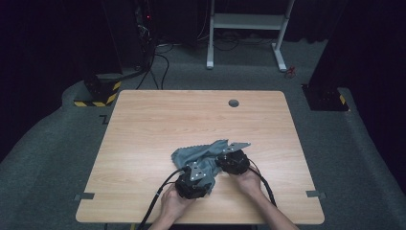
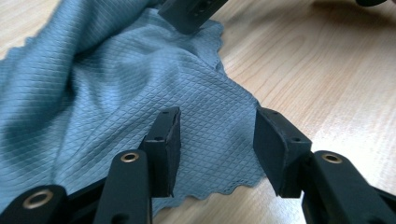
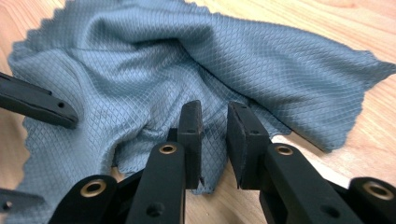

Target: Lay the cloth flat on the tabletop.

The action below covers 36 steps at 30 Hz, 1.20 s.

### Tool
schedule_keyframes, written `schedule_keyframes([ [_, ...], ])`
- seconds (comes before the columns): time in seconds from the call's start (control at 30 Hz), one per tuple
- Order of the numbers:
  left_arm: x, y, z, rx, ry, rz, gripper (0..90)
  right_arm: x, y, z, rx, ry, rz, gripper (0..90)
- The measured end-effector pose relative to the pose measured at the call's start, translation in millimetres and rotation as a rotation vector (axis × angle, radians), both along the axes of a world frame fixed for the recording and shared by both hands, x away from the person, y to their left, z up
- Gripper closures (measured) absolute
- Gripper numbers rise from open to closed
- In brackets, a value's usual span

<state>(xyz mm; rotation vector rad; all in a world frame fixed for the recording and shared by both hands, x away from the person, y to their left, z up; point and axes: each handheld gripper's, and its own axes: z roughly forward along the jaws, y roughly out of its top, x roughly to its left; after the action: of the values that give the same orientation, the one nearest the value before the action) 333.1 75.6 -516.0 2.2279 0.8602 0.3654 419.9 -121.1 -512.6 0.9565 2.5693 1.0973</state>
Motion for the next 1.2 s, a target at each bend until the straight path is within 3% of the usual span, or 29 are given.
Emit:
schedule_keyframes([
  [0.17, 0.6, -2.9, -0.8, 0.002, -0.007, 0.000, 52.1, -0.1, 2.9, -2.8, -0.018, -0.015, 0.002, 74.5],
  [0.27, -0.8, -3.7, -0.3, 0.004, -0.010, -0.025, 67.2, -1.2, 3.9, -2.6, -0.035, -0.024, 0.004, 79.5],
  [0.33, -2.6, -5.9, 0.9, 0.030, -0.027, -0.057, 81.2, -0.9, 3.6, -2.7, -0.041, -0.030, 0.005, 82.5],
  [0.4, -3.0, -5.9, 0.8, 0.037, -0.033, -0.059, 88.6, 0.3, 2.6, -2.7, -0.035, -0.020, 0.000, 84.7],
  [0.57, -4.8, 1.2, 2.4, 0.041, -0.033, -0.061, 89.7, 0.2, 2.3, -1.6, -0.042, -0.030, 0.004, 86.8],
  [0.63, -8.8, 17.0, 8.5, 0.012, -0.045, -0.046, 89.7, 0.0, 1.1, 0.4, -0.032, -0.035, 0.005, 87.0],
  [0.67, -8.8, 17.0, 8.5, 0.012, -0.045, -0.046, 89.7, 0.0, 1.1, 0.4, -0.032, -0.035, 0.005, 87.0],
  [0.73, -12.6, 39.1, 16.0, -0.020, -0.049, -0.008, 89.7, -0.3, -1.7, 5.8, -0.004, -0.030, -0.003, 87.1],
  [0.77, -12.6, 39.1, 16.0, -0.020, -0.049, -0.008, 89.6, -0.3, -2.1, 7.9, 0.011, -0.024, 0.002, 87.1],
  [0.8, -12.3, 53.6, 19.5, -0.035, -0.042, 0.017, 89.6, -1.1, -1.2, 10.8, 0.030, -0.018, 0.018, 87.1],
  [1.0, -11.2, 76.3, 18.8, -0.037, -0.024, 0.086, 89.2, -5.6, 25.0, 23.9, 0.027, -0.036, 0.083, 87.0],
  [1.1, -9.2, 85.2, 14.9, -0.013, -0.015, 0.119, 89.0, -5.8, 40.3, 22.4, 0.012, -0.012, 0.118, 83.9],
  [1.2, -8.3, 92.1, 10.3, -0.020, 0.005, 0.140, 88.5, -5.8, 47.7, 16.7, 0.013, 0.003, 0.134, 78.0],
])
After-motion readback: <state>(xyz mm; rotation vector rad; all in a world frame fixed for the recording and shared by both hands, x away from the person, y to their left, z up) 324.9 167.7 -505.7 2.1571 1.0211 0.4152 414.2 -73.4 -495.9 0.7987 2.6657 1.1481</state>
